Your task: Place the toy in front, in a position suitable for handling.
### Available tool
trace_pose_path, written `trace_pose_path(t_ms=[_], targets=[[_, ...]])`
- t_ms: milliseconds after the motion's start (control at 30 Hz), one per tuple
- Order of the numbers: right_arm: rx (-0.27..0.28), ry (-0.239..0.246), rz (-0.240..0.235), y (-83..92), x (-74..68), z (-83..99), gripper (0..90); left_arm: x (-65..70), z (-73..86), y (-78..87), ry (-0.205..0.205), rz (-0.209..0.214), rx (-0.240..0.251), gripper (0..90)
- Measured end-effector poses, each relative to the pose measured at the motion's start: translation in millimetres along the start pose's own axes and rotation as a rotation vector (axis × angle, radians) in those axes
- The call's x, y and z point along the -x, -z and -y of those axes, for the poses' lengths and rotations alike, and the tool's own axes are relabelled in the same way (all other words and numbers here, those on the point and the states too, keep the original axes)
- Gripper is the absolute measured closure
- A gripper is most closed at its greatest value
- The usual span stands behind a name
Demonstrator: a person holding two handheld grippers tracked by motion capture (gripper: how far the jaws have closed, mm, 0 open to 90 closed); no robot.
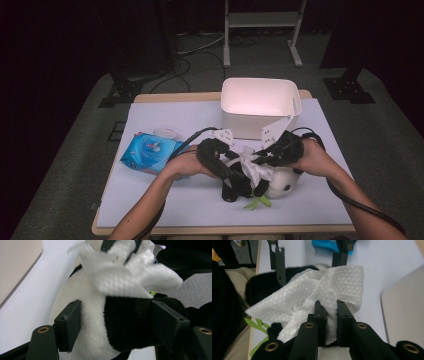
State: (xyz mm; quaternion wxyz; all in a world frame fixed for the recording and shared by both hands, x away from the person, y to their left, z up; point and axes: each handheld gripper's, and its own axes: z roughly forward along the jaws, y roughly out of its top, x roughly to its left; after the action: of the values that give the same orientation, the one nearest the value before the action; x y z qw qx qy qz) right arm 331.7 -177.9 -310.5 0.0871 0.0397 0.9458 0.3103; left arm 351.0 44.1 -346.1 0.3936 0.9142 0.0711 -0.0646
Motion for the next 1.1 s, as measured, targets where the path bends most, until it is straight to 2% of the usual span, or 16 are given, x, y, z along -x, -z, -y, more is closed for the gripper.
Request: trace_pose_path(t_ms=[233,433,633,733,833,933,1100], targets=[[-0.032,-0.037,0.031,12.0,0.0,22.4,80.4,2.6,-1.7,2.8,-0.008,0.003,-0.03,27.8],[-0.021,-0.077,0.061,32.0,-1.0,43.4,80.3,5.5,-4.2,2.9,-0.018,0.005,-0.053,27.8],[-0.043,-0.115,0.094,48.3,-3.1,65.2,80.2,6.9,-4.6,3.4,-0.021,0.003,-0.06,27.6],[-0.068,-0.139,0.098,51.4,-3.9,78.1,80.0,6.8,-5.0,3.7,-0.019,0.004,-0.065,27.5],[-0.062,-0.163,0.087,51.5,-4.6,86.5,80.0,7.2,-6.4,3.6,-0.017,0.005,-0.073,27.3],[-0.045,-0.165,0.077,48.6,-5.5,88.5,80.0,6.9,-8.7,4.3,-0.012,0.012,-0.081,26.4],[-0.022,-0.147,0.071,42.7,-5.4,80.5,79.9,5.0,-13.4,5.8,0.008,0.009,-0.099,24.1]])
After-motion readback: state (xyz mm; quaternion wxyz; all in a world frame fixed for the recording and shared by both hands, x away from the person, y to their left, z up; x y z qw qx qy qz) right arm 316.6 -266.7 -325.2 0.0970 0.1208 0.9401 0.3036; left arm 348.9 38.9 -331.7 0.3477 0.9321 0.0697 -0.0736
